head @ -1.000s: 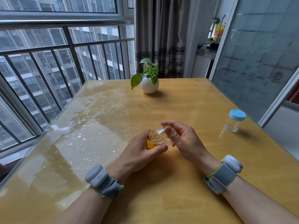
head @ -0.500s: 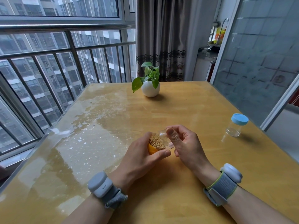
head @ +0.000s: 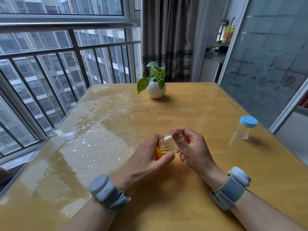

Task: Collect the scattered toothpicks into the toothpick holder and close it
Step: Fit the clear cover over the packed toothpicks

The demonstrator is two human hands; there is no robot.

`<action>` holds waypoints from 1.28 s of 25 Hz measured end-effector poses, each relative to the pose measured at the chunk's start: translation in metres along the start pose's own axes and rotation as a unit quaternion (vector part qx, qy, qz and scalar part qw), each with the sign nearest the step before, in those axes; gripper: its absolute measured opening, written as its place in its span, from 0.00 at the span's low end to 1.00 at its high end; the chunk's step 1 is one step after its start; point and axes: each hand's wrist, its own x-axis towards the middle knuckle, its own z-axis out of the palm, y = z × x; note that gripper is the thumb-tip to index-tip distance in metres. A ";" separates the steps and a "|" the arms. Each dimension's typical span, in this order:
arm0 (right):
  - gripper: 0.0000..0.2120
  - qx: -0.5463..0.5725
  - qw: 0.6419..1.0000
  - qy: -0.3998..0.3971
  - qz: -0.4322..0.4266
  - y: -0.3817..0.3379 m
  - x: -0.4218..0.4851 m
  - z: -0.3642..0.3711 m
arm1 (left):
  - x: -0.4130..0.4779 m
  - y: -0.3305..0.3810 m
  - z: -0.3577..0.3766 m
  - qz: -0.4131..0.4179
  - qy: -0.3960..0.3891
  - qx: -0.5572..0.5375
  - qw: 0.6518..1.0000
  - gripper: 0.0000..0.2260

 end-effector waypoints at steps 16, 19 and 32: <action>0.25 0.028 0.997 0.006 0.069 0.006 0.005 -0.002 | 0.004 0.000 -0.005 -0.007 0.006 0.030 1.000 0.17; 0.32 0.040 0.996 -0.006 0.077 0.009 0.007 -0.002 | 0.004 0.000 -0.004 -0.022 0.024 0.006 0.999 0.16; 0.24 0.032 0.997 0.010 0.072 0.009 0.004 0.000 | 0.014 0.019 -0.019 0.010 -0.054 0.149 0.987 0.13</action>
